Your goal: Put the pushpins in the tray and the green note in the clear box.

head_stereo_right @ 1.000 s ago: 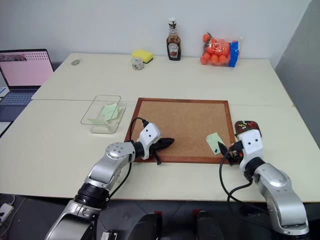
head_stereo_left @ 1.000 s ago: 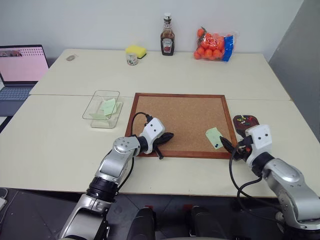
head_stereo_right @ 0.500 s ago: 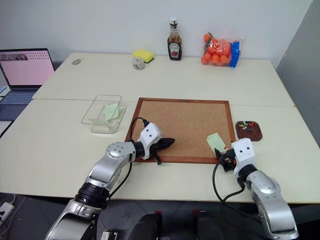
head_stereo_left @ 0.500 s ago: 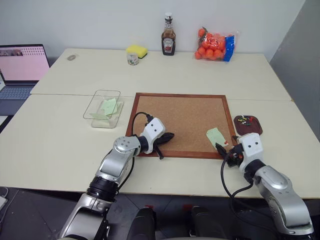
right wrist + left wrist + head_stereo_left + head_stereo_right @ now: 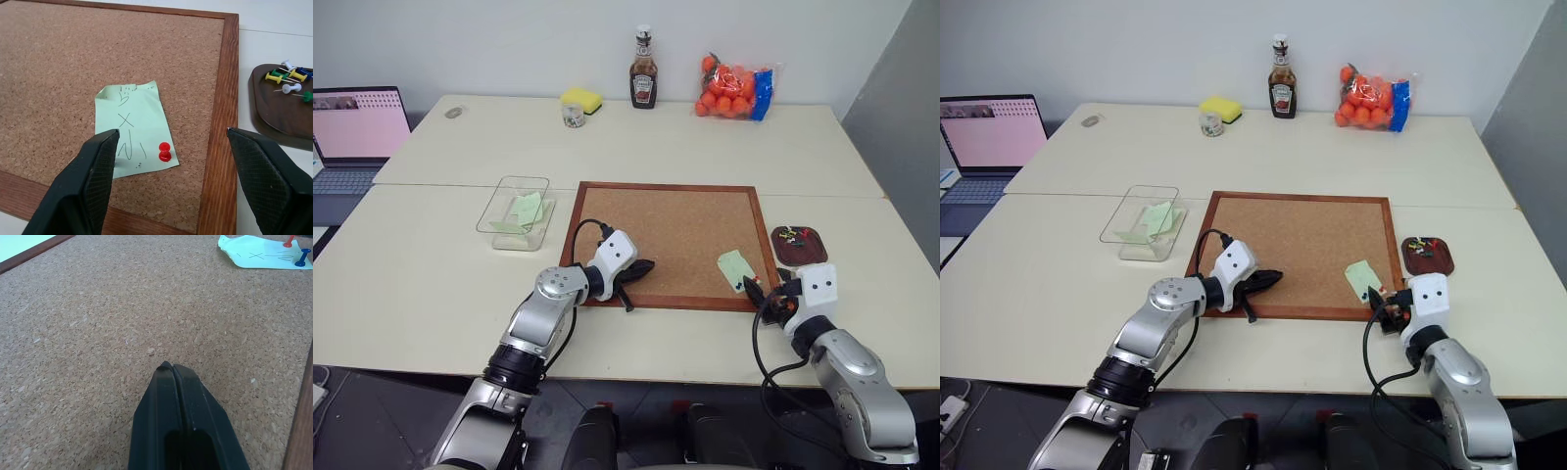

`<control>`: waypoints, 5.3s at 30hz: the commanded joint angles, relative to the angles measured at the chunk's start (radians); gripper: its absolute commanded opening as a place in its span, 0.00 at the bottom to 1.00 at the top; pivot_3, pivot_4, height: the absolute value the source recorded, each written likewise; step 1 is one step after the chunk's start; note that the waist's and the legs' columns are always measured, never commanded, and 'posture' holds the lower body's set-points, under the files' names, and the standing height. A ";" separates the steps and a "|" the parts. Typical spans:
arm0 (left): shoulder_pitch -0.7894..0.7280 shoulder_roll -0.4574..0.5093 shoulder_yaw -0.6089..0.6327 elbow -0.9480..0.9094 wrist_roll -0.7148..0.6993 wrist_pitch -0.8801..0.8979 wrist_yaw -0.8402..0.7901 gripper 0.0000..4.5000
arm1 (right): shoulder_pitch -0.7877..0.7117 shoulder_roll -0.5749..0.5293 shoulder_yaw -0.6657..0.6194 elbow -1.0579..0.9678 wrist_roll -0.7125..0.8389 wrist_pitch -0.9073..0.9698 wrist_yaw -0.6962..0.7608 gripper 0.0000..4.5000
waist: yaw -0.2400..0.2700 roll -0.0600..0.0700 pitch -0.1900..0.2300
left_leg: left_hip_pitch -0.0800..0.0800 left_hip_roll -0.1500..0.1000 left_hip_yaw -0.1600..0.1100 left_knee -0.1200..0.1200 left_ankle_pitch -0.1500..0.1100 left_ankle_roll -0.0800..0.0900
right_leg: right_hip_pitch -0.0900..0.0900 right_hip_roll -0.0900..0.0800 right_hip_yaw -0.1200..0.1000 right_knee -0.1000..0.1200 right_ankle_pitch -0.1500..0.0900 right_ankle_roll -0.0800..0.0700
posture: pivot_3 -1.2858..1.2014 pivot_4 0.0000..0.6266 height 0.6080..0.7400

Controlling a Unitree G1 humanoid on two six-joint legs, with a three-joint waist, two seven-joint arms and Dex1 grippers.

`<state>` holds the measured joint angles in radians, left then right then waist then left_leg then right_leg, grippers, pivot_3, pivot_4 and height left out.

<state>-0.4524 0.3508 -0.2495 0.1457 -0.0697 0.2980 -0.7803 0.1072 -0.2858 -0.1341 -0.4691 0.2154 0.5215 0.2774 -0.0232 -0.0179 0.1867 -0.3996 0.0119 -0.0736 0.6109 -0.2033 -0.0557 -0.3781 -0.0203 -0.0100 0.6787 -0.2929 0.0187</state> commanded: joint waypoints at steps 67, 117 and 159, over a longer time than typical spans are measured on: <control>0.044 0.006 -0.041 -0.013 0.021 0.029 -0.009 0.00 | -0.158 -0.068 -0.065 0.102 -0.073 -0.046 -0.059 0.01 | 0.000 0.000 0.000 | 0.000 0.000 0.000 0.000 0.000 0.000 | 0.000 0.000 0.000 0.000 0.000 0.000 | 0.52 0.24 1.00; 0.055 0.005 -0.043 -0.012 0.028 0.016 0.002 0.00 | -0.006 -0.090 0.018 -0.125 0.037 -0.132 0.090 0.70 | 0.001 0.001 0.000 | 0.000 0.000 0.000 0.000 0.000 0.000 | 0.000 0.000 0.000 0.000 0.000 0.000 | 0.52 0.24 1.00; 0.046 0.010 -0.040 -0.006 0.030 0.017 0.004 0.00 | 0.058 -0.048 0.118 0.077 -0.029 -0.253 0.094 0.01 | 0.000 0.000 -0.001 | 0.001 0.000 -0.001 0.000 0.000 0.000 | 0.001 0.000 0.000 -0.001 0.000 -0.001 | 0.52 0.24 1.00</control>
<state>-0.4259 0.3518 -0.2585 0.1147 -0.0650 0.2952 -0.7668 0.1690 -0.3310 -0.0081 -0.3898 0.1973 0.2883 0.3733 -0.0233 -0.0178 0.1861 -0.3990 0.0122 -0.0746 0.6107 -0.2034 -0.0557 -0.3770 -0.0205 -0.0100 0.6779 -0.2933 0.0182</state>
